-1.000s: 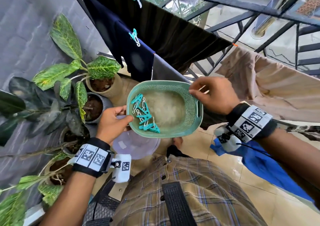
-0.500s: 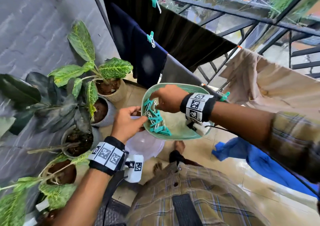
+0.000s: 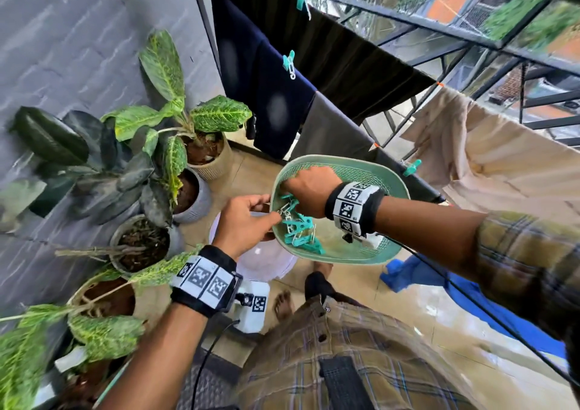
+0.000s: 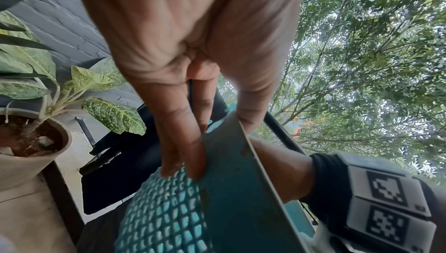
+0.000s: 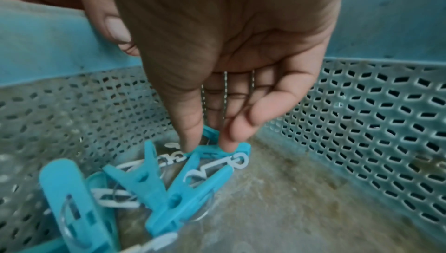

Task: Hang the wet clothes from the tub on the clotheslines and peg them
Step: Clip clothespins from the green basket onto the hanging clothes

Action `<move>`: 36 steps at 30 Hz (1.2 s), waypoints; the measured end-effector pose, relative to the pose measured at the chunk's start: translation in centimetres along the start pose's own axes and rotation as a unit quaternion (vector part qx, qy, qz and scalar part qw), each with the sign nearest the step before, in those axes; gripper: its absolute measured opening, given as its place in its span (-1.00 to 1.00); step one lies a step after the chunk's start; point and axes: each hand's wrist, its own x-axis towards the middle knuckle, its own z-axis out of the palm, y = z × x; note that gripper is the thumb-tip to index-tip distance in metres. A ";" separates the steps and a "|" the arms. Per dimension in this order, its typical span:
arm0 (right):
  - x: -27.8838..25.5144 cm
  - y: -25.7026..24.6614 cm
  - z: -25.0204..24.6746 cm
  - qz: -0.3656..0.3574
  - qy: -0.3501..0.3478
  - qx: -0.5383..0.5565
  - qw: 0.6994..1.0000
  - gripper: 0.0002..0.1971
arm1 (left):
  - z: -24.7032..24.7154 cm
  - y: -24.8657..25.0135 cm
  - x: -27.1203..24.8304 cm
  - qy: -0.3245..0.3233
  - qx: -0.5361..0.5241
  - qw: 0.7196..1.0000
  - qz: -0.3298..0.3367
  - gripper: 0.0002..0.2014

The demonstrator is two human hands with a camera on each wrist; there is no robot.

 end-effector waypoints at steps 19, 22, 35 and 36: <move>-9.1 2.1 2.2 0.074 0.050 0.205 0.975 -0.83 | 4.0 -1.0 -1.3 -0.077 0.042 0.996 0.011 -0.74; -12.2 3.2 3.2 0.086 0.073 0.251 0.961 -0.73 | 5.6 -1.7 -1.2 -0.101 0.076 0.992 0.029 -0.73; -28.9 9.5 10.7 0.273 0.100 0.513 0.807 -0.74 | 18.7 -2.3 -2.0 -0.189 0.142 0.971 -0.037 -0.70; -30.4 10.2 11.5 0.289 0.109 0.507 0.805 -0.66 | 20.2 -2.4 -2.1 -0.188 0.149 0.970 -0.037 -0.65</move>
